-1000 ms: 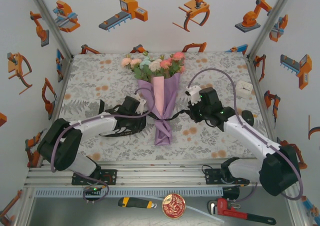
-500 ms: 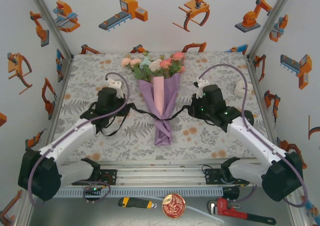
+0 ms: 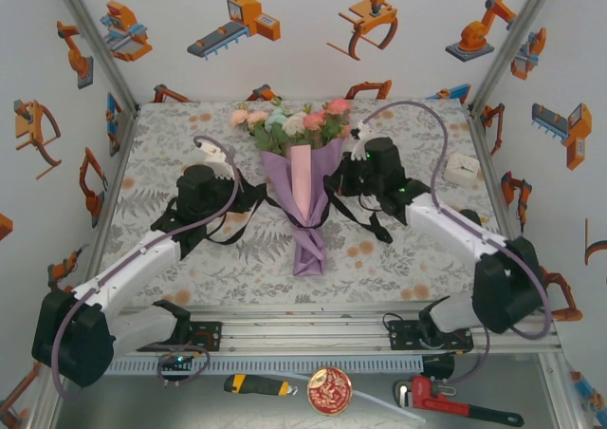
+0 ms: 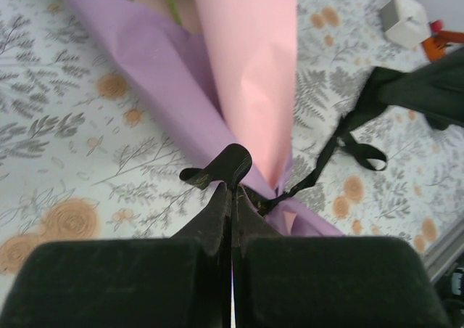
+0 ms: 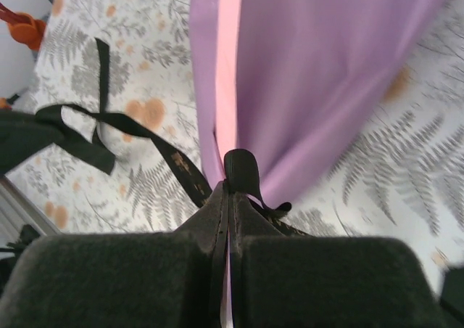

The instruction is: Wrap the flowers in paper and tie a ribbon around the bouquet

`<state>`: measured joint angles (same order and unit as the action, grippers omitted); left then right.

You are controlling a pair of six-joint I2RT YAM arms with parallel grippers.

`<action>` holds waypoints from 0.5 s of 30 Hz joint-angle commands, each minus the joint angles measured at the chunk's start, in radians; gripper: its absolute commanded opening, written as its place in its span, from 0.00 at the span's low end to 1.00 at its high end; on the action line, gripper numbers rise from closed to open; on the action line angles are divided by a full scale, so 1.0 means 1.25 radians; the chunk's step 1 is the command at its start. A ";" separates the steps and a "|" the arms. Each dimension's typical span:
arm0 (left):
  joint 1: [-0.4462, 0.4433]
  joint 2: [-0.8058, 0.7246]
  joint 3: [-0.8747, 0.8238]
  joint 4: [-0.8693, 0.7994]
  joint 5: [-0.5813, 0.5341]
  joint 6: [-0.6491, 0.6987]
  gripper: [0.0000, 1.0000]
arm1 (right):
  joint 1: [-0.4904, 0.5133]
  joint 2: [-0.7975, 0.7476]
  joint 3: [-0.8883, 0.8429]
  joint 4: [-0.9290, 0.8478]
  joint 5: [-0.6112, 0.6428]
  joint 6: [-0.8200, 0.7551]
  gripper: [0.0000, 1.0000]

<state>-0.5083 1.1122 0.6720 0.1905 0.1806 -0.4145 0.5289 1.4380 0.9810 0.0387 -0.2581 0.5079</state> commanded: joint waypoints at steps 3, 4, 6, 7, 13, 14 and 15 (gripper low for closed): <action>-0.010 0.018 0.001 0.096 0.019 -0.023 0.00 | 0.047 0.131 0.087 0.073 0.015 0.039 0.10; -0.011 0.028 0.005 0.095 0.016 -0.021 0.00 | 0.048 0.149 0.102 0.064 0.017 0.044 0.10; -0.011 0.052 0.014 0.087 0.017 -0.016 0.00 | 0.048 0.167 0.124 0.049 0.019 0.044 0.11; -0.012 0.063 0.017 0.086 0.019 -0.018 0.00 | 0.048 0.170 0.130 0.041 0.021 0.045 0.12; -0.022 0.089 0.010 0.111 0.029 -0.030 0.00 | 0.047 0.111 0.127 -0.043 0.036 -0.026 0.43; -0.023 0.092 0.009 0.110 0.029 -0.030 0.00 | 0.046 0.096 0.117 -0.050 0.037 -0.043 0.45; -0.023 0.092 0.010 0.109 0.029 -0.029 0.00 | 0.046 0.077 0.101 -0.053 0.040 -0.062 0.46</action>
<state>-0.5301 1.2270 0.6724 0.2813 0.1993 -0.4374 0.5900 1.6169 1.1084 0.0036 -0.2329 0.5045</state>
